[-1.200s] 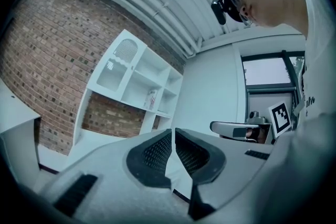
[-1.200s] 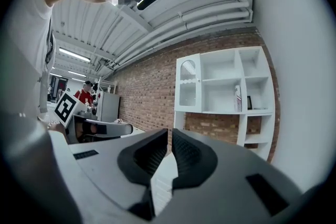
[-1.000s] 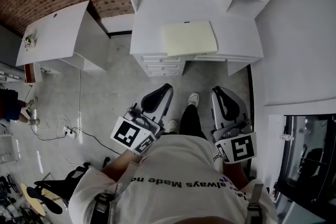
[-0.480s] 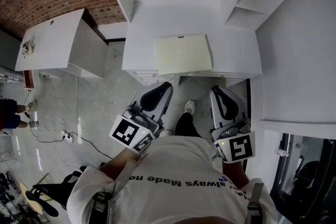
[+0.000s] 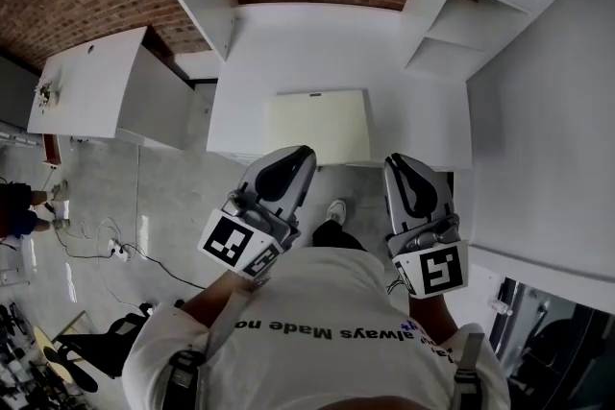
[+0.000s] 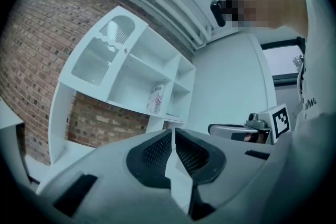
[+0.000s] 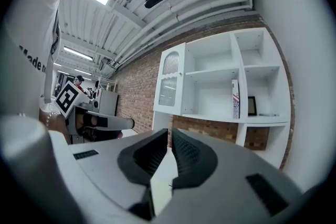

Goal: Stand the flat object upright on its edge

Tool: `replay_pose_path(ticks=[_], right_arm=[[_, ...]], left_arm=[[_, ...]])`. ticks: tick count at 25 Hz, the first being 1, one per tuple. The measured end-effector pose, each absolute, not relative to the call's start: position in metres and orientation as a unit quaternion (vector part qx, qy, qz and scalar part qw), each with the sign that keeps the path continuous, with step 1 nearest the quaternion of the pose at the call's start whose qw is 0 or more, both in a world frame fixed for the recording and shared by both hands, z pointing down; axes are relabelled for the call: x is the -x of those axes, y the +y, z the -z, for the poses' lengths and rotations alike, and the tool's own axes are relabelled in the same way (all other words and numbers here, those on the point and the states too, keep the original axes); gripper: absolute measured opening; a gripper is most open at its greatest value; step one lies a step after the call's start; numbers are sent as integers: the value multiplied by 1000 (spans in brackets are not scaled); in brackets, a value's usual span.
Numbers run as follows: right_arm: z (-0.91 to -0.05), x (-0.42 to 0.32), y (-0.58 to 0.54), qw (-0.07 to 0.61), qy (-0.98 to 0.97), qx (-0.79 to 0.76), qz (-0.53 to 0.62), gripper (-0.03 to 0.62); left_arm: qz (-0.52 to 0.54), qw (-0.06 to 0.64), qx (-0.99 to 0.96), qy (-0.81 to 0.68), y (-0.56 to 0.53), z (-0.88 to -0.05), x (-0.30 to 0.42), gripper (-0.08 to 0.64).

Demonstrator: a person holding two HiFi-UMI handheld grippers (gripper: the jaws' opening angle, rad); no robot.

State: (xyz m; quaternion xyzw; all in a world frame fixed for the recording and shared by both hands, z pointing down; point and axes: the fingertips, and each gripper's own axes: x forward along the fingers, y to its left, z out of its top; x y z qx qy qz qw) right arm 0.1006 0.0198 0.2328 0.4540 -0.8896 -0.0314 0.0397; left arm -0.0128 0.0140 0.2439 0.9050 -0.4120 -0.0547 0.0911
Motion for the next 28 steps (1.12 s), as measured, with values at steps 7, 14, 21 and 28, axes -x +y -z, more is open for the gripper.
replay_pose_path(ticks=[7, 14, 21, 28], right_arm=[[-238, -123, -31, 41, -899, -436, 28, 29], [-245, -128, -59, 43, -902, -429, 22, 29], [-244, -116, -80, 48, -899, -435, 24, 29], [-226, -85, -100, 32, -896, -442, 35, 29]], left_arm=[[55, 90, -897, -428, -34, -247, -11, 28], [51, 108, -894, -431, -59, -259, -19, 28], [58, 102, -893, -435, -81, -255, -1, 28], [54, 94, -898, -427, -102, -245, 27, 28]])
